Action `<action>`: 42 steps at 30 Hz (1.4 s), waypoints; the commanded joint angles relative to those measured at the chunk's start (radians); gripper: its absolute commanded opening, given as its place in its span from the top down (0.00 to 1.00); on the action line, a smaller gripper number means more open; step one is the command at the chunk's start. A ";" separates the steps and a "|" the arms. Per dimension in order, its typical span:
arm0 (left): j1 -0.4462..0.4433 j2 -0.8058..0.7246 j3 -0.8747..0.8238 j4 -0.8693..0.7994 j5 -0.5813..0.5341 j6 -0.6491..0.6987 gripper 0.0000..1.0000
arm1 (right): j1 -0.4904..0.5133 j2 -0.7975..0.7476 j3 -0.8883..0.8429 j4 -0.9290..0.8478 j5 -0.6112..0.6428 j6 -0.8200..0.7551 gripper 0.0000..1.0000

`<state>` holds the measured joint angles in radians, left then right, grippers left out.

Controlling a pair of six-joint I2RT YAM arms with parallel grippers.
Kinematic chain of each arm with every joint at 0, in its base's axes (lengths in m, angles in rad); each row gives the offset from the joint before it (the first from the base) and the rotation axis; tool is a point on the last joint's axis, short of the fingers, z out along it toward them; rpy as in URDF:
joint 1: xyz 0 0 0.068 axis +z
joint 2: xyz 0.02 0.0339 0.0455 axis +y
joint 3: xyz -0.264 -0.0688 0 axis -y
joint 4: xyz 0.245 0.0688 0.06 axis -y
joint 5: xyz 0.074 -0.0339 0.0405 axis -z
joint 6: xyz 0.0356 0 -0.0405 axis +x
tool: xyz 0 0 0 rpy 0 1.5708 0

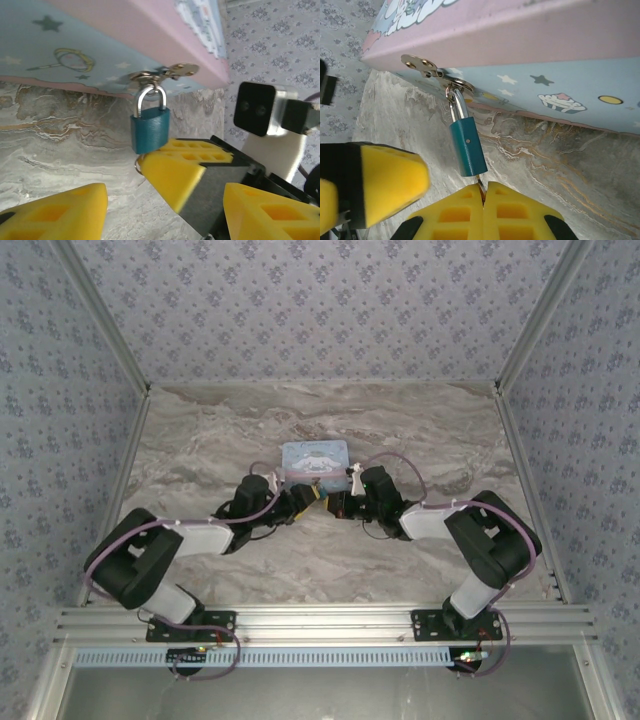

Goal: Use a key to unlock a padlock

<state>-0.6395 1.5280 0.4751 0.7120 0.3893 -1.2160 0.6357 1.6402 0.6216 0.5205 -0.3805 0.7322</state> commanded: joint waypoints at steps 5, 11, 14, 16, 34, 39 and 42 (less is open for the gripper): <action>0.003 0.100 -0.016 0.260 -0.004 -0.047 0.42 | 0.013 -0.019 0.025 -0.002 0.013 0.036 1.00; 0.004 0.183 -0.007 0.351 -0.012 -0.065 0.46 | 0.015 -0.014 0.028 -0.001 0.015 0.036 1.00; 0.001 0.219 -0.003 0.371 -0.016 -0.077 0.48 | 0.015 -0.012 0.030 0.001 0.015 0.036 1.00; 0.000 0.232 -0.003 0.365 -0.025 -0.073 0.48 | 0.016 -0.011 0.032 0.002 0.015 0.037 1.00; -0.027 0.308 0.033 0.418 -0.036 -0.086 0.57 | 0.027 0.017 0.032 0.034 0.021 0.066 1.00; -0.039 0.321 0.051 0.427 -0.040 -0.108 0.58 | 0.027 0.015 0.032 0.034 0.023 0.072 1.00; -0.040 0.320 0.056 0.420 -0.047 -0.112 0.59 | 0.027 0.012 0.028 0.037 0.024 0.079 1.00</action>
<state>-0.6662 1.8389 0.5083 1.1004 0.3401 -1.3193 0.6525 1.6516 0.6220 0.5014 -0.3542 0.7982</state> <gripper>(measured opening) 0.409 0.061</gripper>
